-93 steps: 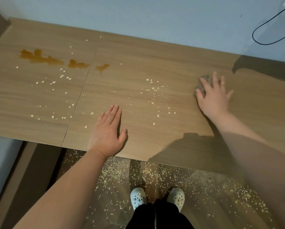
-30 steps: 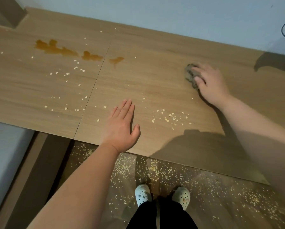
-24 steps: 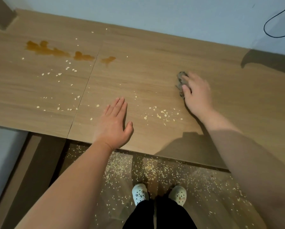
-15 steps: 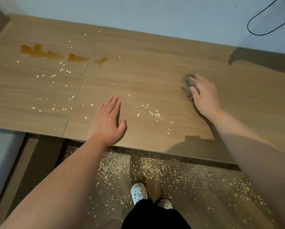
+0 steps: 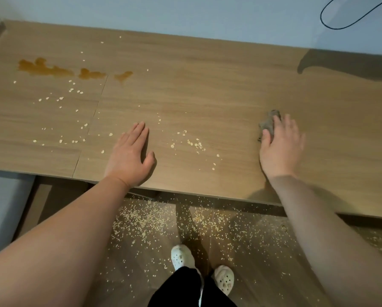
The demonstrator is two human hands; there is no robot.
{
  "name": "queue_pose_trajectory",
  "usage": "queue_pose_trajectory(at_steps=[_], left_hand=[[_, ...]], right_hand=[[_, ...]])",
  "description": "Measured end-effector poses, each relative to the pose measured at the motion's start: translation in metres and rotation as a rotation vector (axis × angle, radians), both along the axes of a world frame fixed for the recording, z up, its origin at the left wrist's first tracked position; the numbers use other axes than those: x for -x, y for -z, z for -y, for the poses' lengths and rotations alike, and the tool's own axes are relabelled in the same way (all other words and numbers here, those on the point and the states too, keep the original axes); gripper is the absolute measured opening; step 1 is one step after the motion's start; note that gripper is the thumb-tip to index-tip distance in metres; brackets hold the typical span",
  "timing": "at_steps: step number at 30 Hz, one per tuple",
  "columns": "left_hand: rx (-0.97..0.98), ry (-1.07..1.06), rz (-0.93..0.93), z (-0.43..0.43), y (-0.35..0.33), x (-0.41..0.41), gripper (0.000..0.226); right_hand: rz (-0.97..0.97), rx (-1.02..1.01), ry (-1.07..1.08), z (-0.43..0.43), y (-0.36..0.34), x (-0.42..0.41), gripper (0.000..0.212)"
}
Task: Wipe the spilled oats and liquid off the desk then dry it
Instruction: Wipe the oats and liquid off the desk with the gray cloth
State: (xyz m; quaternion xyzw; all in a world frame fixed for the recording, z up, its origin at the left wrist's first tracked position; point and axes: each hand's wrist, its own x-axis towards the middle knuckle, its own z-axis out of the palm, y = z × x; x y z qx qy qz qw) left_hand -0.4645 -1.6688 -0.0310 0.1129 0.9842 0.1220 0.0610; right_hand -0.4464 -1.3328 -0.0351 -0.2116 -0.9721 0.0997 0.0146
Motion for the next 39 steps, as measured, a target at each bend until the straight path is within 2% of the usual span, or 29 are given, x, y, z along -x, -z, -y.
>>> queue_pose_trajectory(at_steps=[1, 4, 6, 8, 12, 14, 16, 18, 20, 22, 23, 26, 29, 33, 39], left_hand=[[0.001, -0.002, 0.0, 0.0, 0.0, 0.0, 0.063], [-0.002, 0.001, -0.001, 0.0, 0.001, 0.0, 0.063], [-0.003, 0.002, 0.004, 0.0, 0.001, 0.0, 0.061], [-0.009, 0.004, 0.003, 0.0, 0.0, 0.0, 0.06], [-0.012, 0.006, 0.006, 0.001, -0.002, 0.0, 0.062], [-0.02, 0.011, 0.006, 0.0, -0.002, 0.001, 0.062], [-0.021, 0.017, 0.009, 0.0, -0.003, 0.001, 0.062], [-0.012, 0.027, 0.016, 0.001, -0.004, 0.0, 0.062], [0.002, 0.042, 0.026, 0.002, -0.006, 0.0, 0.063], [0.014, 0.061, 0.038, 0.003, -0.007, 0.001, 0.063], [0.016, 0.073, 0.043, 0.004, -0.007, 0.001, 0.063], [-0.011, 0.116, 0.078, 0.009, -0.01, 0.003, 0.06], [0.083, 0.233, 0.088, 0.022, -0.009, 0.006, 0.059], [0.142, 0.271, 0.051, 0.034, -0.003, 0.006, 0.066], [0.145, 0.219, 0.05, 0.033, 0.0, 0.008, 0.063]], right_hand=[[-0.006, -0.041, -0.045, 0.02, 0.001, -0.009, 0.054], [0.015, -0.046, -0.469, 0.07, 0.003, -0.031, 0.053], [0.084, -0.017, -0.629, 0.071, 0.001, -0.028, 0.055], [0.089, -0.007, -0.563, 0.05, -0.001, -0.011, 0.055], [-0.021, 0.032, -0.094, -0.001, -0.001, 0.014, 0.051], [-0.036, 0.042, 0.076, -0.002, 0.002, 0.006, 0.052], [-0.024, 0.034, 0.149, 0.026, 0.004, -0.008, 0.054], [-0.012, 0.011, 0.022, 0.071, 0.004, -0.023, 0.055], [0.061, -0.014, -0.265, 0.105, 0.001, -0.04, 0.056], [0.146, -0.011, -0.419, 0.105, -0.004, -0.044, 0.059], [0.142, 0.007, -0.395, 0.095, -0.005, -0.042, 0.06], [0.036, 0.061, -0.152, 0.062, -0.003, -0.027, 0.055], [-0.017, 0.039, -0.059, 0.06, 0.002, 0.007, 0.052], [-0.019, 0.067, -0.115, 0.077, 0.0, 0.069, 0.051], [0.009, 0.117, -0.381, 0.11, -0.005, 0.131, 0.052]])
